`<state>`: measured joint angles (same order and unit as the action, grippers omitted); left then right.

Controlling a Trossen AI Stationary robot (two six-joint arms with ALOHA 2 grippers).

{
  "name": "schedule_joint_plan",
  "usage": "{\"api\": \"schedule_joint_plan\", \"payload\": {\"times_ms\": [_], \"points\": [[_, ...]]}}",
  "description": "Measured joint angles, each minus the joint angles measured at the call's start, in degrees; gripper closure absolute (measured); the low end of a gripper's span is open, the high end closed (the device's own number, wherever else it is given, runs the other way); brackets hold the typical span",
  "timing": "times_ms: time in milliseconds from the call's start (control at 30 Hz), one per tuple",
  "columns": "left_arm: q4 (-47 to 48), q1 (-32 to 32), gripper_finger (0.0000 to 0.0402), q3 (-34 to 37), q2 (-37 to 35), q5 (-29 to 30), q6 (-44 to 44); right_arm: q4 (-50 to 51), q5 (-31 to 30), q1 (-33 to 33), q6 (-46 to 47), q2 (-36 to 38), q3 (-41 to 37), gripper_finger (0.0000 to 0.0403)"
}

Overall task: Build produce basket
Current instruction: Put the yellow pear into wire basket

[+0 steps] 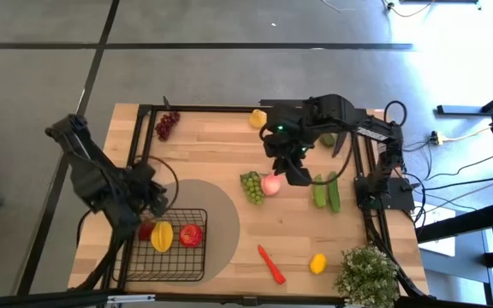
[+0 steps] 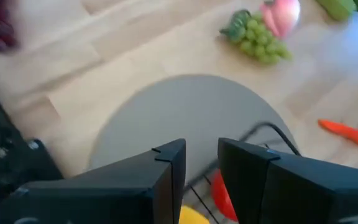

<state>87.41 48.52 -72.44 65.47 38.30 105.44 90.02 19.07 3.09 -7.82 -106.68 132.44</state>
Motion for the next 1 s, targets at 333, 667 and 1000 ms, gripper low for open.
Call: {"api": "schedule_joint_plan", "payload": {"times_ms": [333, 667, 1000], "points": [[-0.1, -7.7, 0.0317, 0.0, -1.1, 0.1, -8.1, 0.0, -8.6, 0.0, 18.4, 9.4, -12.9, 0.0331], [-0.9, -13.2, 0.0317, 0.0, -1.1, -6.1, -9.0, -0.1, -7.5, -5.1, 46.4, 11.9, -22.5, 0.0331], [-1.1, -15.7, 0.0318, 0.0, -1.1, -6.1, -15.2, -9.5, -7.4, -8.3, 55.5, 12.0, -33.6, 0.0331]]}}
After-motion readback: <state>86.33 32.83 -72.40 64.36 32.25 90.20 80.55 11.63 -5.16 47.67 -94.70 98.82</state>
